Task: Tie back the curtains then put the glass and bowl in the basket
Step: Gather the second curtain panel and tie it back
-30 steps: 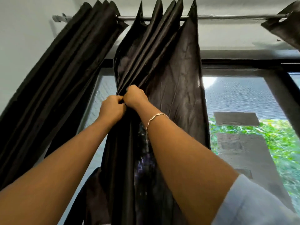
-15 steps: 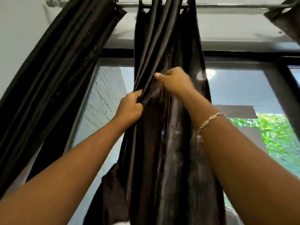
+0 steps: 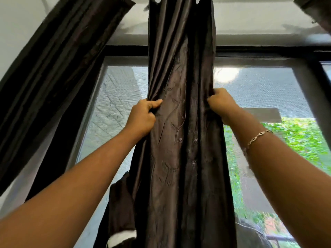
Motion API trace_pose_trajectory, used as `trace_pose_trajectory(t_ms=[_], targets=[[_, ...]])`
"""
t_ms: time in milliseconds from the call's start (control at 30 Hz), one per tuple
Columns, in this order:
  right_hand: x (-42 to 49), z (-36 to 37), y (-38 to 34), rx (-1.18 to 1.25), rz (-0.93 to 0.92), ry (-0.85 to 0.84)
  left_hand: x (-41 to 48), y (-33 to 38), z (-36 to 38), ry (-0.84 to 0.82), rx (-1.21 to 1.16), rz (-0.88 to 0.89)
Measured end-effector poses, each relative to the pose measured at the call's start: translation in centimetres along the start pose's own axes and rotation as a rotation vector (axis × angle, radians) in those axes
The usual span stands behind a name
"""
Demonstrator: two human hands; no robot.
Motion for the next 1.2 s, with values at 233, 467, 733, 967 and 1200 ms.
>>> trace_pose_trajectory(t_ms=[233, 467, 733, 967, 1200], targets=[[-0.7, 6.9, -8.0, 0.037, -0.158, -0.146, -0.4, -0.4, -1.2, 0.037, -0.021, -0.043], [0.2, 11.6, -16.4, 0.115, -0.24, -0.168, 0.1, -1.0, -7.2, 0.023, -0.167, 0.013], [-0.4, 16.1, -24.0, 0.335, -0.277, -0.288, 1.4, -2.4, -14.2, 0.057, -0.047, -0.02], [-0.8, 15.5, -21.6, 0.219, -0.209, -0.268, 0.9, -1.9, -12.0, 0.236, 0.124, -0.046], [-0.2, 6.9, -12.3, 0.035, -0.083, -0.153, -1.5, 3.9, -1.1, 0.08, 0.164, 0.085]])
Point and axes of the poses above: each hand's wrist, its own x-axis towards the middle knuckle, its own z-axis out of the palm, y = z × x, the point moved 6 cm from there along x, towards the middle knuckle, and after that the axes turned 15 degrees about -z, right-handed, at the moved point
